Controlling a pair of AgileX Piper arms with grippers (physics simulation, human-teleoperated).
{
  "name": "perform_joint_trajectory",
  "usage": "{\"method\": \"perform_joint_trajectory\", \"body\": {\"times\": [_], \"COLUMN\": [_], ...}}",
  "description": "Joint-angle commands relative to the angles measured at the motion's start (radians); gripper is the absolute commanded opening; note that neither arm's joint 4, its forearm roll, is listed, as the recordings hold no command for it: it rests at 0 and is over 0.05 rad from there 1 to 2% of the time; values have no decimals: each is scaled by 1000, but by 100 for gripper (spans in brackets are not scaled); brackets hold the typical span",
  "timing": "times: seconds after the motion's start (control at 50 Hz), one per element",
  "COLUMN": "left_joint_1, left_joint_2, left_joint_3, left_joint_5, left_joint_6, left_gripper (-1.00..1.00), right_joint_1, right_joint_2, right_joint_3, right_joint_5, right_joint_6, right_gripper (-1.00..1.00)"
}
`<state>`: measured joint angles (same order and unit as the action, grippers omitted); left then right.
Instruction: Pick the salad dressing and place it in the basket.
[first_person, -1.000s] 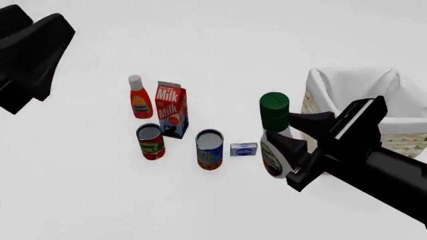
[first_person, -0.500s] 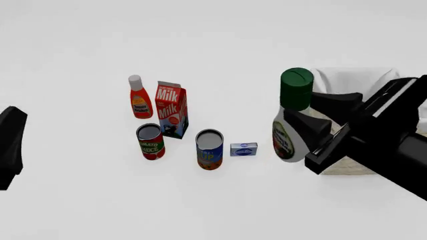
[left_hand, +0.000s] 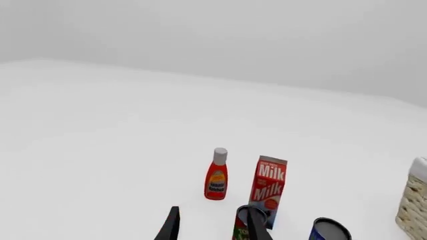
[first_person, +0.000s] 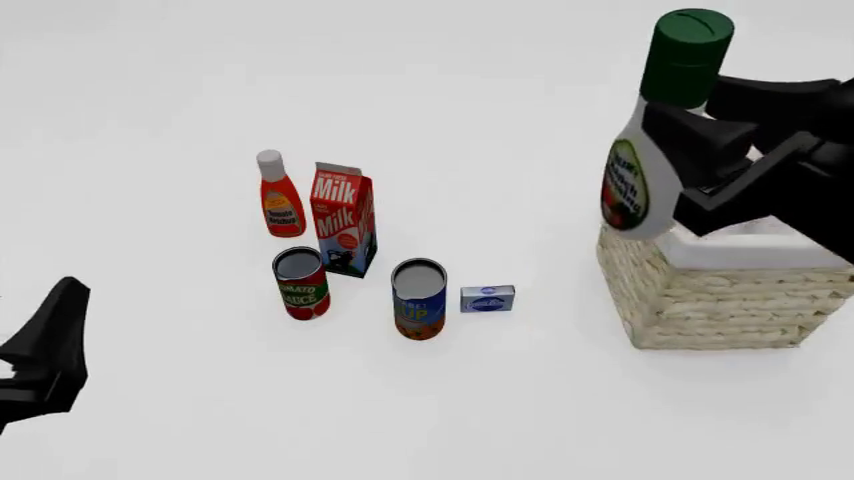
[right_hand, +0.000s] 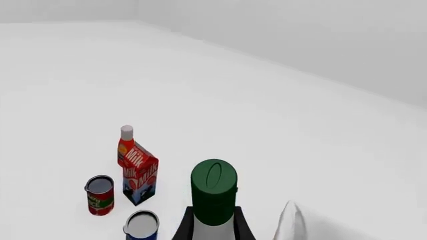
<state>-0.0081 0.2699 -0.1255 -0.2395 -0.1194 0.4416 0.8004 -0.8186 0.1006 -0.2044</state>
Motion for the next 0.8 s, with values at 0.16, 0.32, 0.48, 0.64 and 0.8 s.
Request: {"method": "perform_joint_trajectory", "body": {"times": [0.16, 0.32, 0.48, 0.64, 0.8], "left_joint_1": [18, 12, 15, 18, 16], "left_joint_2": [2, -13, -25, -27, -29], "left_joint_3": [41, 34, 34, 32, 32], "left_joint_5": [2, 18, 33, 38, 41], "left_joint_6": [-24, -27, -34, -35, -37], "left_gripper": [100, 100, 100, 100, 100], "right_joint_1": [-184, -263, -356, -413, -460], "right_joint_2": [99, 152, 235, 281, 338], "right_joint_3": [-174, -266, -323, -349, -367], "right_joint_5": [-12, -12, -35, -52, -78], "right_joint_6": [21, 34, 54, 69, 63], "right_gripper": [-100, -100, -100, -100, -100]}}
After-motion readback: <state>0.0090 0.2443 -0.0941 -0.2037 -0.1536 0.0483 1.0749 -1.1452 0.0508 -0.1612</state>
